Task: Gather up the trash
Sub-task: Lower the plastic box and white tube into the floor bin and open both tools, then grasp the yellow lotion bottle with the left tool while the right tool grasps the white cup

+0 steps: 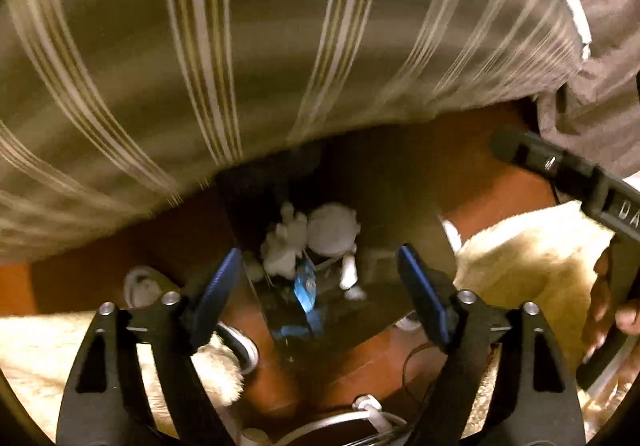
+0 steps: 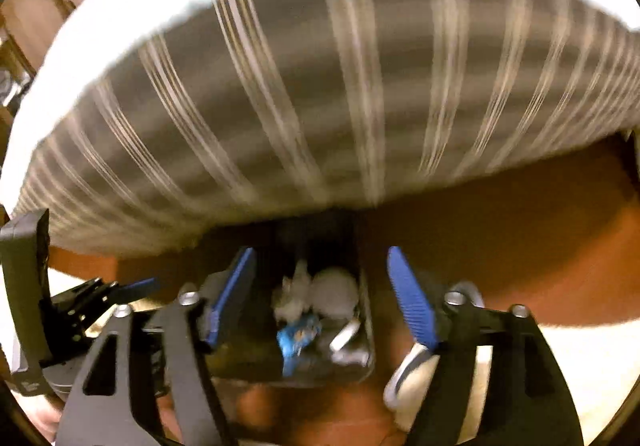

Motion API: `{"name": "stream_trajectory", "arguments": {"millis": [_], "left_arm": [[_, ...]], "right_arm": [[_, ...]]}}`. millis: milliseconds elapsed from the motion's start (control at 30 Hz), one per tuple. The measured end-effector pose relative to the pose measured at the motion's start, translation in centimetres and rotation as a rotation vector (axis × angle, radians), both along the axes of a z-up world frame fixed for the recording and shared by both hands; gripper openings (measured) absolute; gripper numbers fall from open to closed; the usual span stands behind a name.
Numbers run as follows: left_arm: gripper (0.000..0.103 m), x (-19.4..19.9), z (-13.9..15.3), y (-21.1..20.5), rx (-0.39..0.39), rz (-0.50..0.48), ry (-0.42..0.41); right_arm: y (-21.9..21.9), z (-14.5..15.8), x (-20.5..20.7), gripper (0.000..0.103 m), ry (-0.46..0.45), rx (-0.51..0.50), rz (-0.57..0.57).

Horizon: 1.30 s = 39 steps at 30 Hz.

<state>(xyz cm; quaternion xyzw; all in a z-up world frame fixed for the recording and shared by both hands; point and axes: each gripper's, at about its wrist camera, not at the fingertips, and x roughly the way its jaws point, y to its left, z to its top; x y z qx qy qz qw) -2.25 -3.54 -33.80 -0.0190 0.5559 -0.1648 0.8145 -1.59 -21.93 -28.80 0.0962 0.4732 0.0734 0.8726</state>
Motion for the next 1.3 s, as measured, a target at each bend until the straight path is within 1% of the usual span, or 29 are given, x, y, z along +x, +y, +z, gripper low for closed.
{"name": "stream_trajectory", "arguments": {"millis": [33, 67, 133, 167, 233, 333, 400, 433, 533, 567, 633, 667, 767, 933, 1067, 1133, 1200, 1300], "left_arm": [[0.081, -0.2, 1.6, 0.1, -0.001, -0.001, -0.035], [0.082, -0.3, 3.0, 0.3, -0.003, -0.001, -0.063], [0.085, -0.3, 6.5, 0.4, -0.014, 0.003, -0.127], [0.085, -0.2, 8.1, 0.6, -0.020, 0.005, -0.156], [0.087, 0.3, 11.6, 1.0, -0.032, 0.012, -0.218], [0.089, 1.3, 15.6, 1.6, -0.051, 0.020, -0.287], [0.089, 2.6, 17.8, 2.2, -0.077, 0.025, -0.311], [0.089, 3.1, 18.5, 2.3, -0.084, 0.026, -0.319], [0.089, 5.4, 20.5, 2.7, -0.049, 0.042, -0.363], [0.089, 6.4, 20.9, 2.9, -0.042, 0.048, -0.370], [0.093, 8.7, 21.2, 3.3, -0.030, 0.071, -0.368], [0.094, 9.8, 21.0, 3.7, -0.021, 0.087, -0.363], [0.094, 13.6, 20.4, 4.8, 0.012, 0.139, -0.335], [0.094, 18.7, 19.8, 6.0, 0.056, 0.183, -0.313], [0.094, 21.9, 19.2, 5.8, 0.083, 0.200, -0.296], [0.094, 23.5, 18.8, 5.4, 0.090, 0.196, -0.286], [0.094, 25.1, 18.4, 5.1, 0.102, 0.203, -0.276], [0.094, 26.9, 17.9, 4.7, 0.105, 0.219, -0.257]], "right_arm": [[-0.3, 1.5, -0.2, 0.084, -0.048, -0.006, -0.006], [-0.6, 3.4, -0.4, 0.086, -0.109, -0.015, -0.016], [-1.1, 6.3, -0.4, 0.093, -0.191, -0.024, -0.031], [-1.3, 7.9, -0.3, 0.094, -0.232, -0.028, -0.035], [-1.4, 10.4, 0.1, 0.097, -0.284, -0.033, -0.028], [-1.2, 13.5, 1.5, 0.098, -0.328, -0.045, -0.006], [-1.3, 15.1, 2.8, 0.098, -0.350, -0.041, 0.004], [-1.2, 15.8, 3.8, 0.099, -0.355, -0.045, 0.003], [-1.0, 17.1, 6.9, 0.099, -0.339, -0.030, 0.013], [-1.0, 17.4, 7.9, 0.099, -0.339, -0.026, 0.018], [-0.5, 17.9, 9.7, 0.099, -0.338, -0.053, 0.025], [-0.2, 18.0, 10.3, 0.099, -0.336, -0.063, 0.030], [0.7, 18.3, 13.9, 0.099, -0.311, -0.068, 0.050], [1.6, 17.2, 19.4, 0.099, -0.265, -0.081, 0.053], [2.3, 15.7, 24.2, 0.098, -0.186, -0.076, 0.048], [2.8, 15.4, 25.6, 0.093, -0.179, -0.086, 0.048], [3.2, 15.2, 26.9, 0.090, -0.175, -0.093, 0.049], [3.7, 14.9, 28.8, 0.088, -0.162, -0.089, 0.050]]}}
